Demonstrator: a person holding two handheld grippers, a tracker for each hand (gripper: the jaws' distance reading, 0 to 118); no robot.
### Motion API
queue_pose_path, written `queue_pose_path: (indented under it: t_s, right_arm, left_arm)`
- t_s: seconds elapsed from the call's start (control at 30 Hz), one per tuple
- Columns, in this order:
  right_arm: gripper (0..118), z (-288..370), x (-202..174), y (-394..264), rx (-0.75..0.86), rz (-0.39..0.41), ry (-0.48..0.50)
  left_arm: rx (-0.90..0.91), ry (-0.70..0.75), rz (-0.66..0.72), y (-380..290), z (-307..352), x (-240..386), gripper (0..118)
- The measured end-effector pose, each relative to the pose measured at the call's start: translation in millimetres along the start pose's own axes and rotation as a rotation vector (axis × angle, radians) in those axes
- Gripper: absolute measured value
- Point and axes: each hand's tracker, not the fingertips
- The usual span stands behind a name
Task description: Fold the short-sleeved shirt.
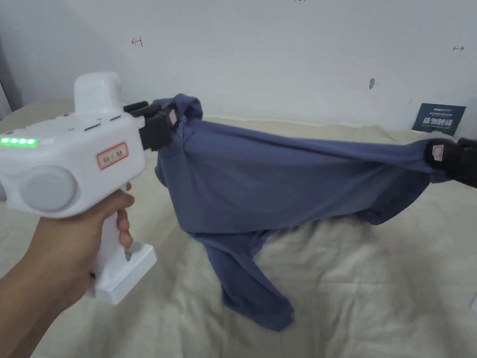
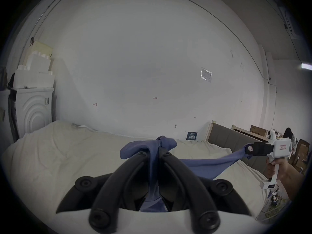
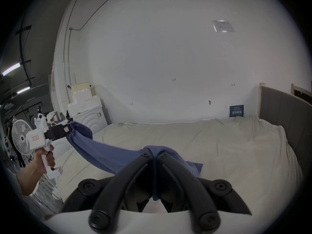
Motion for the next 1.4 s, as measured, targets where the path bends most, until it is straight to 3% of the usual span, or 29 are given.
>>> queue_pose_path:
  t_s: [0.13,0.2,0.27,0.63,1.4]
  right_arm:
    - [4,39,-3,-33,-0.017,-0.048,-0.003]
    - [4,55,-16,-53,-0.038,-0.027,-0.032]
    - [4,64,-19,-76,-0.076,-0.068,-0.014]
    - [4,117,-29,-199,-0.25,-0.093,-0.029]
    - [4,188,-52,-286,-0.43,-0.084,0.006]
  left_arm:
    - [-0.021,-0.006,0.057,-26,46,-9,10]
    - [-0.042,0.006,0.054,-43,61,-5,10]
    - [-0.097,-0.009,0.064,-64,71,-3,10]
    - [-0.218,0.049,0.117,-159,149,-9,10]
    - [-0.391,0.098,0.146,-244,261,-20,10]
